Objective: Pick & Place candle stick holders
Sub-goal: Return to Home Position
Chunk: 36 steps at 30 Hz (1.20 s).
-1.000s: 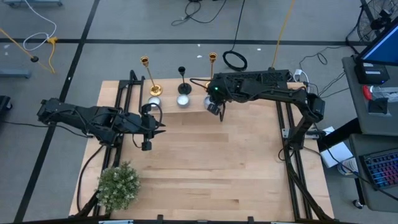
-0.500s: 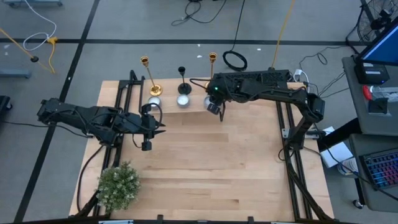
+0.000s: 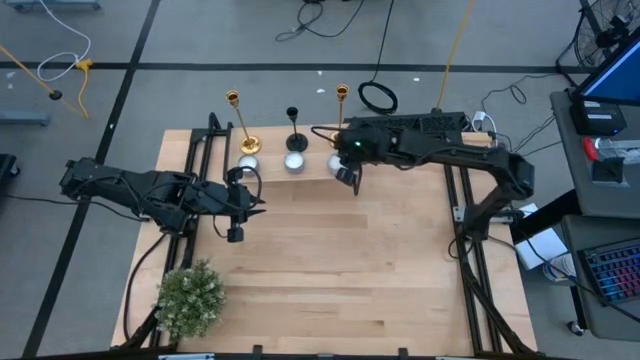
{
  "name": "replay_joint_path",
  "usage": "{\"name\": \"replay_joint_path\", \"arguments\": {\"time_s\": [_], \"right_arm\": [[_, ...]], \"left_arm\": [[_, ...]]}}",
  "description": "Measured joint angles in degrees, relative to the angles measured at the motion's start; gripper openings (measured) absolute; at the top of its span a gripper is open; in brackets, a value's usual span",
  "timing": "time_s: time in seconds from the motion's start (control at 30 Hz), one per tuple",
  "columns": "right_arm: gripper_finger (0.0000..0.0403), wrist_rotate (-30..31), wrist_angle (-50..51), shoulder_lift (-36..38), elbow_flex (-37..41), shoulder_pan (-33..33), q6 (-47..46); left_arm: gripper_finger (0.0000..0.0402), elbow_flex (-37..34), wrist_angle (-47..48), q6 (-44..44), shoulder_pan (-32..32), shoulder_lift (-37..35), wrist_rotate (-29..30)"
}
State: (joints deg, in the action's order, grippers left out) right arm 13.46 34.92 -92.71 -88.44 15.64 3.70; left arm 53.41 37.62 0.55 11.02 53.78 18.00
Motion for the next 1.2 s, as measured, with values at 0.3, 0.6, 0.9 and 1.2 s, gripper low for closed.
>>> {"name": "replay_joint_path", "arguments": {"time_s": [0.3, 0.6, 0.9, 1.2], "right_arm": [[0.0097, -2.0, 5.8, 9.4, 0.0, -8.8, 0.0], [0.0089, -14.7, 5.0, 19.9, 4.2, -16.1, 4.4], [0.0089, -16.7, -18.0, 39.3, 35.8, -19.5, 4.5], [0.0089, -16.7, -33.8, 58.3, 56.0, -19.5, 2.1]], "left_arm": [[0.0097, 0.0, -0.7, 1.4, 0.2, -2.7, 0.0], [0.0097, 0.0, -0.8, 3.2, 1.3, -14.3, 2.3], [0.0097, -0.4, 5.8, 3.1, 1.3, -24.0, 3.6], [0.0097, -15.4, -8.8, -3.4, 1.3, -32.6, -0.2]]}}
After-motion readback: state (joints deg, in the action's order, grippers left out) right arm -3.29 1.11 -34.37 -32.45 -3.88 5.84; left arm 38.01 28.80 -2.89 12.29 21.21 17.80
